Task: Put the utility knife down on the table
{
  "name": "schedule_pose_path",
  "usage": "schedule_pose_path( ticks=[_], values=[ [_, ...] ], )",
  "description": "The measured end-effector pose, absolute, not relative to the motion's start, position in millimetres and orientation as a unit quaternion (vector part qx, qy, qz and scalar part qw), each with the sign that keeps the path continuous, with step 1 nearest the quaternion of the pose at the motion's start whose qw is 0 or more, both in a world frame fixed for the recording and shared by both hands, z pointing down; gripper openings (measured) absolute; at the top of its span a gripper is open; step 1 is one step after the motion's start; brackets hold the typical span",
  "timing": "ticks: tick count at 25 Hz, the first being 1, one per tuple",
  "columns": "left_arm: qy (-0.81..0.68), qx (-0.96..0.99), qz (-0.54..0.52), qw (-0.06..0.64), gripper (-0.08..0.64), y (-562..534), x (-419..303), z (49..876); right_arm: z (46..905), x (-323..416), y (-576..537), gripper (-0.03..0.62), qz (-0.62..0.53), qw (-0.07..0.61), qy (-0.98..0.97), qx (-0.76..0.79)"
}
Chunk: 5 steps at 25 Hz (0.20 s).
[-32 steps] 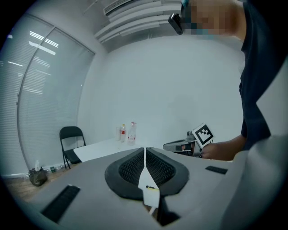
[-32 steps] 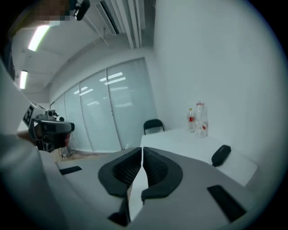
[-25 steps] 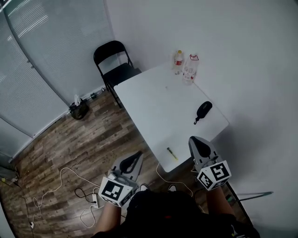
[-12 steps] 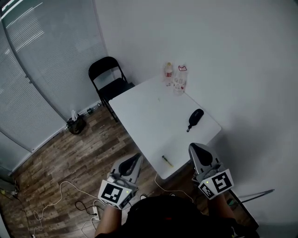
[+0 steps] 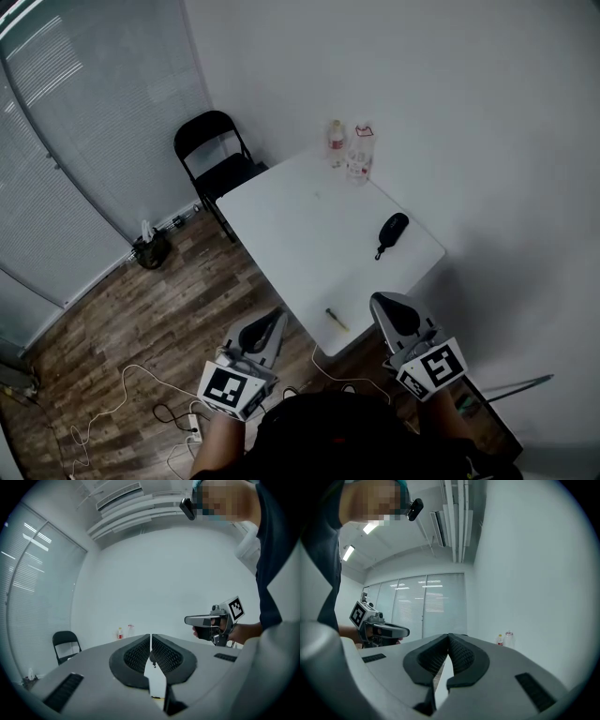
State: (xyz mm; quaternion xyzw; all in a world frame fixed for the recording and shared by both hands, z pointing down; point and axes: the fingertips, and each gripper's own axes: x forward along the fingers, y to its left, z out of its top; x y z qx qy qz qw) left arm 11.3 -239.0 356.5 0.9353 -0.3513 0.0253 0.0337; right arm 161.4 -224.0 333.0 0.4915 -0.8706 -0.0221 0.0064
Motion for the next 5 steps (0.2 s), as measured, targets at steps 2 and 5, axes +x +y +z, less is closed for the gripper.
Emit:
schedule_pose_path(
  ticks=[2, 5],
  values=[
    [-0.351, 0.935, 0.028, 0.036, 0.031, -238.3, 9.7, 358.4, 334.2, 159.6, -223.5, 0.023, -0.021, 0.008, -0.871, 0.49],
    [-0.35, 0.935, 0.031, 0.037, 0.031, -238.1, 7.6, 359.3, 335.4, 156.7, -224.6, 0.021, -0.02, 0.012, -0.872, 0.489]
  ],
)
